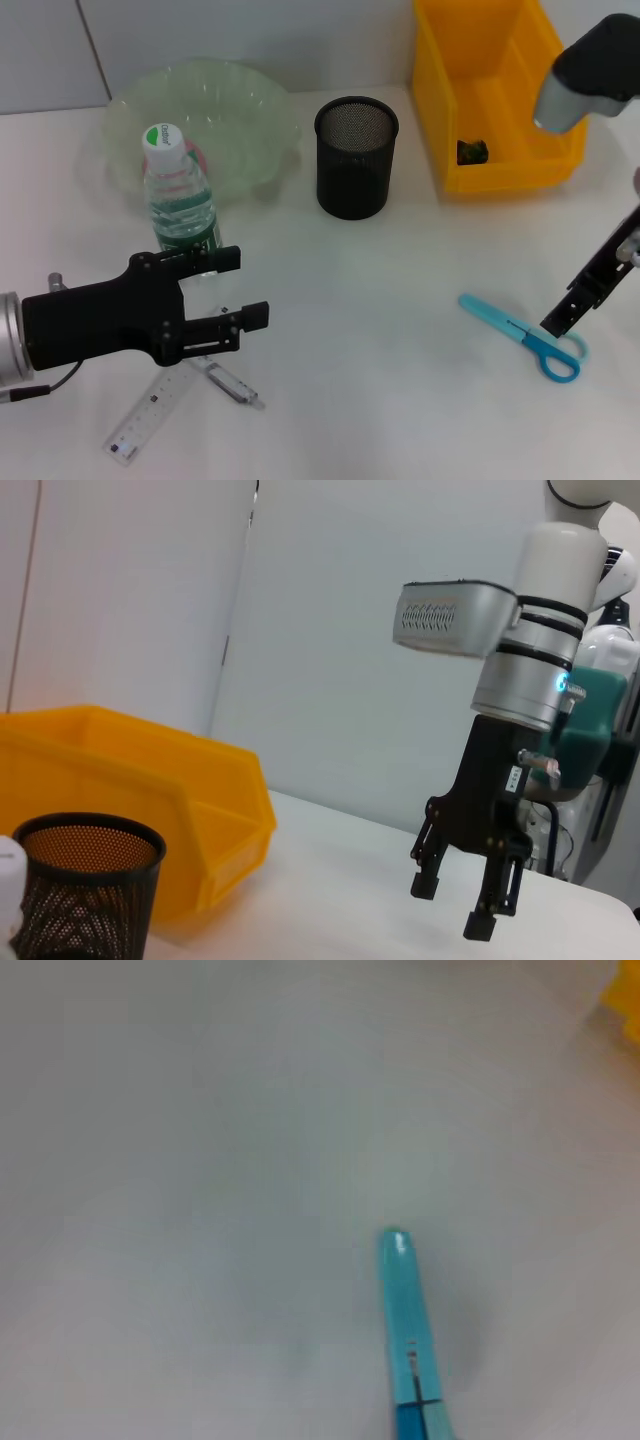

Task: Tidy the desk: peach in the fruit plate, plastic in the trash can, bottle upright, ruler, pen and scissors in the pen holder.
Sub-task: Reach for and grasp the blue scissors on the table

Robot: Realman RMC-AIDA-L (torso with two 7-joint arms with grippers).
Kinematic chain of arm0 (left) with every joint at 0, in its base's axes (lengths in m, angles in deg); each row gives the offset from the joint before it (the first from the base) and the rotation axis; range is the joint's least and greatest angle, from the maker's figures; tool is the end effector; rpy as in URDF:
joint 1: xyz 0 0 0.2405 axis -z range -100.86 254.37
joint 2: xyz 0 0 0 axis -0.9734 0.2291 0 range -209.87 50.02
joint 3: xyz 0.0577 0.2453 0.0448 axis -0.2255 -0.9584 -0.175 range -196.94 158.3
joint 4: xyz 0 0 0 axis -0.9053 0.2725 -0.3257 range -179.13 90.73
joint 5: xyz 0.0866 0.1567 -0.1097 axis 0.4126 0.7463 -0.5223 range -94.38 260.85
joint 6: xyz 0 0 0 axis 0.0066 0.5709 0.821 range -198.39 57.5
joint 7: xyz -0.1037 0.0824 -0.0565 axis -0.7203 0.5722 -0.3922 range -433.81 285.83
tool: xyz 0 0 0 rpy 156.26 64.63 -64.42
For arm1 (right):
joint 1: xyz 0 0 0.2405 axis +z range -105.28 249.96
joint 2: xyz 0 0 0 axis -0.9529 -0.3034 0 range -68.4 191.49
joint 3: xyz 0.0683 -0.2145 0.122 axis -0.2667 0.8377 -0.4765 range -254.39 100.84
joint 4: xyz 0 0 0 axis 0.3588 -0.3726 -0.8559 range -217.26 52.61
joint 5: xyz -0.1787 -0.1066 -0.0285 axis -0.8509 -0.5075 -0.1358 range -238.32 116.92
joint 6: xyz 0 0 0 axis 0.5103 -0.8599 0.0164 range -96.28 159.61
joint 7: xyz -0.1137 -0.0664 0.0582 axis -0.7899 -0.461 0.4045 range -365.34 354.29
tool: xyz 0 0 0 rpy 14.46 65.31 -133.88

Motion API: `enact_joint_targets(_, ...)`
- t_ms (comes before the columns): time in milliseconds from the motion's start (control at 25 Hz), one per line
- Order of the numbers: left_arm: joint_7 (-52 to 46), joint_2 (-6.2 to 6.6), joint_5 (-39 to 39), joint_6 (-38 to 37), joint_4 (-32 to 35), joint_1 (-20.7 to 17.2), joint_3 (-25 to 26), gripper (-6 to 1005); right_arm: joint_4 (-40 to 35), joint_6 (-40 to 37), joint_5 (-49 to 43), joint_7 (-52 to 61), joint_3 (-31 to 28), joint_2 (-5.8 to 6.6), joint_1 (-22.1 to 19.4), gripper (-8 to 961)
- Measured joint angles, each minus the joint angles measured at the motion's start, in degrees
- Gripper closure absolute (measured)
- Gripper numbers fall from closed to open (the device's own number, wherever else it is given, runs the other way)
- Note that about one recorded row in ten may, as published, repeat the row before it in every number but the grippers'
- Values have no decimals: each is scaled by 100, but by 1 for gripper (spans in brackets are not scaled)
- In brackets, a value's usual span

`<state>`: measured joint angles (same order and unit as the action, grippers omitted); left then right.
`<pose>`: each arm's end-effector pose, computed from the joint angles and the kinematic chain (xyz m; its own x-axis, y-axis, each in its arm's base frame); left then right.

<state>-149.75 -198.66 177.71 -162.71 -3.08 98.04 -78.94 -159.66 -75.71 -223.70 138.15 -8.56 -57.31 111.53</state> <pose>-0.2482 0.2911 -0.0128 0.7577 0.2654 0.5962 0.3622 -0.9310 -0.0459 0.2022 0.3449 0.0484 0.5488 -0.7413 0.3863 -0.5632 -0.6694 -0.4845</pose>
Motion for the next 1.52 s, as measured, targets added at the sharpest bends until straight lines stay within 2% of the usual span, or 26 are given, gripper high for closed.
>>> enact_joint_targets(400, -2, 9, -73, 9, 1, -2, -10, 198, 620, 710, 43, -64, 455, -20, 66, 151)
enact_joint_targets(800, -45, 1, -73, 8, 1, 21, 3, 199, 1127, 1035, 297, -393, 556, -32, 145, 151)
enact_joint_targets(1520, -27, 0, -69, 7, -8, 25, -3, 199, 1353, 1370, 365, -578, 848, -39, 96, 150)
